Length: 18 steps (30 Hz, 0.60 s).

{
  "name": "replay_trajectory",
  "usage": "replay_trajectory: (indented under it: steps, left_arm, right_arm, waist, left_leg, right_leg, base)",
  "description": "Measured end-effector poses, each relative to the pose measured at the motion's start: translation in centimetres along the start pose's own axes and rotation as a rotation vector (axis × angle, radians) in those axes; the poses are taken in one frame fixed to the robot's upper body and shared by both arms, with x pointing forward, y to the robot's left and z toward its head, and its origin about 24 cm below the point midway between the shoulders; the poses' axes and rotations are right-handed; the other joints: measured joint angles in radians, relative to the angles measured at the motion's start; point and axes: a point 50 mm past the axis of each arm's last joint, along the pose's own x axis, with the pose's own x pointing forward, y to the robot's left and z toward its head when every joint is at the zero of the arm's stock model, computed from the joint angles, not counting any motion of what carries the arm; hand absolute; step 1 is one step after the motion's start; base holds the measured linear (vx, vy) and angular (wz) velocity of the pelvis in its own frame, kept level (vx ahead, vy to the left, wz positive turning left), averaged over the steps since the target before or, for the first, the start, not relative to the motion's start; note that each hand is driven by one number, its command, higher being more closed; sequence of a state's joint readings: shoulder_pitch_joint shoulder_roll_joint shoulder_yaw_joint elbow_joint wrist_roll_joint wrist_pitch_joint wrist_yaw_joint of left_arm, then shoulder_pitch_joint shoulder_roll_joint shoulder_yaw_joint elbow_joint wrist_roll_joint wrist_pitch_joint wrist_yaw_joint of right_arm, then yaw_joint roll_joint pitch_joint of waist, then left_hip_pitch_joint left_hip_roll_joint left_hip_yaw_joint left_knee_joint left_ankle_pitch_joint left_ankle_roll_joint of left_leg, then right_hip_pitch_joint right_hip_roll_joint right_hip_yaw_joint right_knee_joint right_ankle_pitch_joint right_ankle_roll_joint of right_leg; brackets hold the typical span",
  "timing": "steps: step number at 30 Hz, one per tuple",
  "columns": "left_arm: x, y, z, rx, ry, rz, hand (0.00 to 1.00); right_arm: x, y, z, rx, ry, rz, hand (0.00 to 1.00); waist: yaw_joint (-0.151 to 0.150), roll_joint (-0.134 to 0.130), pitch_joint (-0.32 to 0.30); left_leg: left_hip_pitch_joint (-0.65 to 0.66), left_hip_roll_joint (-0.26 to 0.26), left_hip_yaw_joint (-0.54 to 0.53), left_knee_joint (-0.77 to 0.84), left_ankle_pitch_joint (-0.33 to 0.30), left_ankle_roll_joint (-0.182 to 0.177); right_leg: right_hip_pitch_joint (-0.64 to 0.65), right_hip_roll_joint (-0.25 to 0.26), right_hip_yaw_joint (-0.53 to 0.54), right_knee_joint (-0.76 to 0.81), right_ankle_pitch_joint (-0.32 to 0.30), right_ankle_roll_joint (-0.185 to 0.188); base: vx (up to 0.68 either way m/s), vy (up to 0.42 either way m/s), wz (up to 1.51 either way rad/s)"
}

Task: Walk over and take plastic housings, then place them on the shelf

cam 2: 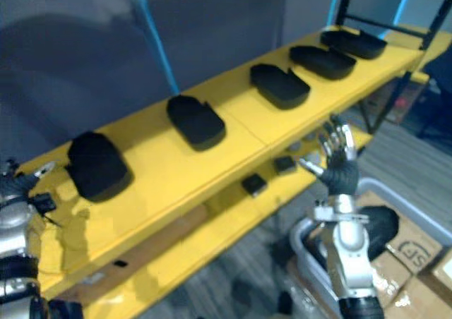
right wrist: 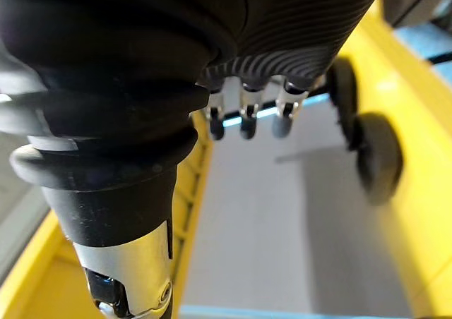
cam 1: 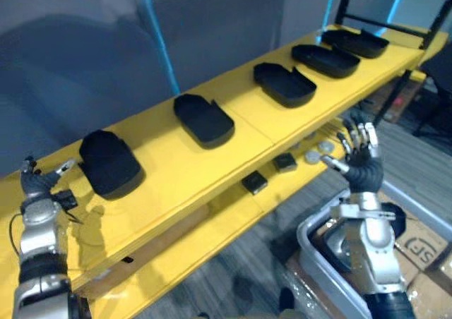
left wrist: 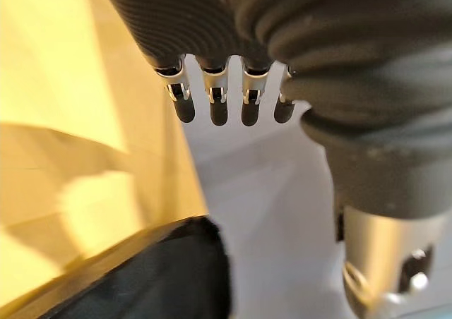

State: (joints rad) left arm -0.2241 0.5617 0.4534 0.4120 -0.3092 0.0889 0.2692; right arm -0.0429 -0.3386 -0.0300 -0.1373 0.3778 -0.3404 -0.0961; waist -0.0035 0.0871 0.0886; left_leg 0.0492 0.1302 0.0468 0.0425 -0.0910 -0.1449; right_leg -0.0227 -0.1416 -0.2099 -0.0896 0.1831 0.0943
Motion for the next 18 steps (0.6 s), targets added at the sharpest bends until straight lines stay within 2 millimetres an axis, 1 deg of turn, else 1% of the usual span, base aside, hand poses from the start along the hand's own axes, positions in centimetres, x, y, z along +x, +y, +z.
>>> replay_trajectory:
  steps: [2, 3, 5, 6, 8, 10, 14, 18]
  left_arm:
    - [-1.0, -0.2, 0.9, -0.046, -0.078, -0.006, 0.00]
    - [-1.8, -0.1, 1.8, -0.069, -0.150, -0.010, 0.00]
    - [-3.6, 1.0, 2.7, -0.139, -0.251, 0.045, 0.00]
    - [-3.8, 1.1, 2.7, -0.147, -0.262, 0.055, 0.00]
    - [-5.0, 1.9, 3.0, -0.192, -0.318, 0.096, 0.00]
    - [-5.7, 2.4, 3.3, -0.213, -0.360, 0.120, 0.00]
    - [-7.6, 4.2, 4.2, -0.267, -0.471, 0.208, 0.00]
    - [-9.2, 4.8, 4.8, -0.286, -0.561, 0.218, 0.00]
  right_arm:
    - [0.1, -0.7, 0.3, -0.006, -0.014, -0.043, 0.00]
    - [0.1, -1.1, 0.4, -0.010, -0.021, -0.063, 0.00]
    - [0.1, -1.5, 0.6, -0.015, -0.030, -0.090, 0.00]
    - [0.1, -1.5, 0.6, -0.016, -0.031, -0.094, 0.00]
    - [0.1, -1.9, 0.7, -0.038, -0.039, -0.121, 0.00]
    - [0.1, -2.2, 0.8, -0.046, -0.044, -0.138, 0.00]
    - [0.0, -1.9, 0.7, -0.035, -0.043, -0.144, 0.00]
    - [-0.1, -1.8, 0.6, -0.030, -0.044, -0.150, 0.00]
  waist:
    - [0.002, 0.001, -0.004]
    - [0.006, 0.002, -0.008]
    - [0.026, 0.007, -0.027]
    - [0.030, 0.009, -0.029]
    - [0.046, 0.016, -0.036]
    - [0.049, 0.016, -0.037]
    - [0.072, 0.002, -0.046]
    - [0.074, -0.015, -0.060]
  left_leg:
    - [0.001, 0.005, -0.010, -0.001, 0.001, 0.002]
    - [0.001, 0.010, -0.010, -0.002, 0.004, -0.001]
    - [0.001, 0.015, -0.011, -0.006, 0.007, -0.007]
    - [0.001, 0.016, -0.012, -0.007, 0.008, -0.007]
    - [0.002, 0.017, -0.022, -0.010, 0.011, -0.009]
    - [0.002, 0.016, -0.041, -0.014, 0.015, -0.011]
    - [0.002, 0.015, -0.049, -0.017, 0.017, -0.011]
    - [-0.001, 0.016, -0.065, -0.020, 0.018, -0.009]
  right_leg:
    - [0.017, -0.002, -0.027, 0.000, -0.015, -0.002]
    - [0.025, -0.001, -0.039, -0.001, -0.020, -0.002]
    - [0.025, 0.003, -0.044, -0.001, -0.024, -0.003]
    - [0.026, 0.003, -0.046, -0.001, -0.024, -0.002]
    - [0.032, 0.002, -0.061, 0.003, -0.022, 0.000]
    - [0.044, 0.001, -0.082, 0.007, -0.023, 0.001]
    - [0.049, -0.001, -0.094, 0.007, -0.026, 0.002]
    - [0.063, -0.003, -0.120, -0.001, -0.038, 0.009]
  base:
    - [0.00, -0.020, 0.36]
    - [0.02, -0.016, 0.22]
    - [0.04, -0.015, 0.11]
    - [0.05, -0.014, 0.08]
    - [0.05, -0.010, 0.15]
    - [0.04, -0.008, 0.26]
    - [0.01, 0.000, 0.09]
    - [-0.01, -0.004, 0.18]
